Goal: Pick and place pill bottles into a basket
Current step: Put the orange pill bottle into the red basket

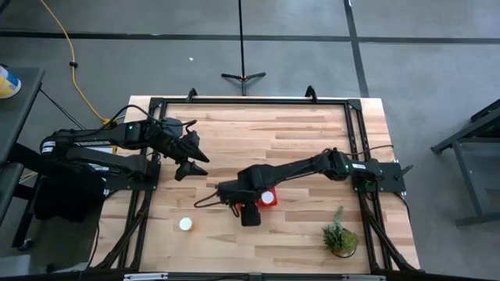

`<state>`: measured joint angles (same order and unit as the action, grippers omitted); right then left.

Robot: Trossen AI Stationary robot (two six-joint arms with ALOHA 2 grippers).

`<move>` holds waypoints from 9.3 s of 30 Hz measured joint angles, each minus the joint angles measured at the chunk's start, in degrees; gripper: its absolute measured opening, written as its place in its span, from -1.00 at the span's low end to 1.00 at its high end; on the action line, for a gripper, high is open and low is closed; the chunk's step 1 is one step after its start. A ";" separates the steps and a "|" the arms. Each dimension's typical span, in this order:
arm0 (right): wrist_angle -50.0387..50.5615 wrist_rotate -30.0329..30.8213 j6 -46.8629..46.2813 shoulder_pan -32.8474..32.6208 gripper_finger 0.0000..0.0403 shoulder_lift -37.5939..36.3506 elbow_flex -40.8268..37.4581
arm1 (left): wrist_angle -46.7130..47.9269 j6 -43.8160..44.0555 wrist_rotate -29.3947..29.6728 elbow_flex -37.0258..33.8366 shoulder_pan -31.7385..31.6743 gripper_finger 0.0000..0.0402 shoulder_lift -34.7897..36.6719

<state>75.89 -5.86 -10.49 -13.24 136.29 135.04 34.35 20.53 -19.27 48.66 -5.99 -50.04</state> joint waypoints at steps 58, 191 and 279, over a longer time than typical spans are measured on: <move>-6.72 -0.52 -1.23 1.21 -0.04 2.19 -3.74 | 0.11 -0.52 0.00 0.00 0.00 0.62 0.01; 9.37 2.09 5.05 12.16 0.46 -18.95 -0.07 | 9.43 -0.98 -1.93 0.02 0.01 0.62 0.04; 14.13 12.54 2.89 15.85 0.46 -35.91 -0.94 | 7.72 26.61 24.11 0.00 51.62 0.62 -20.50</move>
<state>90.02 6.68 -7.60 2.61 100.38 134.10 42.06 47.13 4.84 48.66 45.63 -70.54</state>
